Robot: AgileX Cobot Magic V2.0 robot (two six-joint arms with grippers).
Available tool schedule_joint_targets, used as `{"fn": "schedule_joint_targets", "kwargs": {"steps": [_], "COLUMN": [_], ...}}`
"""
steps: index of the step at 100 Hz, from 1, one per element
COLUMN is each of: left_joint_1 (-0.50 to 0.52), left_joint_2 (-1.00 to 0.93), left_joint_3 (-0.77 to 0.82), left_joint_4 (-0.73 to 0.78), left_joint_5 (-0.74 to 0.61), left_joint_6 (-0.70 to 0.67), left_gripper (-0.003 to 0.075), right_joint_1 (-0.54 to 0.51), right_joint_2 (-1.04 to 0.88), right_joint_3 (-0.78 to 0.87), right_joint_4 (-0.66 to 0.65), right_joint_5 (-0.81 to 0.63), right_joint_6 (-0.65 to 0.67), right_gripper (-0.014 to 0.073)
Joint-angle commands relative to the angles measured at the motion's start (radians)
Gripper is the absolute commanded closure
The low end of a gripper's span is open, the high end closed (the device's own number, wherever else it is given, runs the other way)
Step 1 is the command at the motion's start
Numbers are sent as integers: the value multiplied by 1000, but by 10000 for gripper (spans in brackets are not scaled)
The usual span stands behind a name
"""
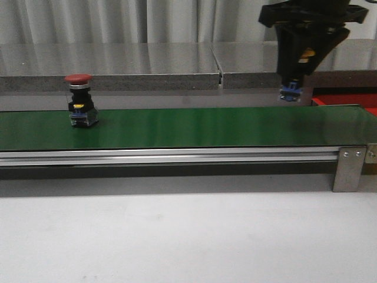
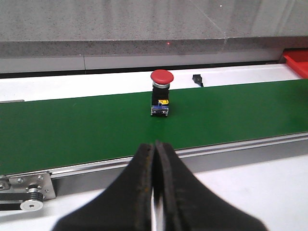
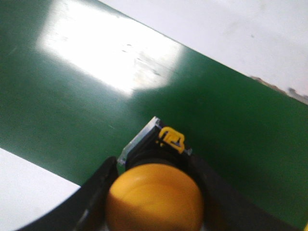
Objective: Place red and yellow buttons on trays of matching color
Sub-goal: 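Lower the yellow button into the yellow tray and release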
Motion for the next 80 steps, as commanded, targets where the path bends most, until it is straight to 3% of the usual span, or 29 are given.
{"fn": "schedule_joint_targets", "kwargs": {"steps": [1, 48, 80], "left_joint_1": [-9, -9, -9], "left_joint_2": [10, 10, 10], "left_joint_3": [-23, -23, -23], "left_joint_4": [-27, -27, -27], "left_joint_5": [-67, -67, -67], "left_joint_6": [-1, -1, -1], "left_gripper": [739, 739, 739], "right_joint_1": [-56, -405, -488], "right_joint_2": [-100, -221, -167], "right_joint_3": [24, 268, 389], "right_joint_4": [1, -5, 0], "right_joint_5": [-41, -132, -336], "right_joint_6": [14, 14, 14], "right_gripper": [484, 484, 484]}}
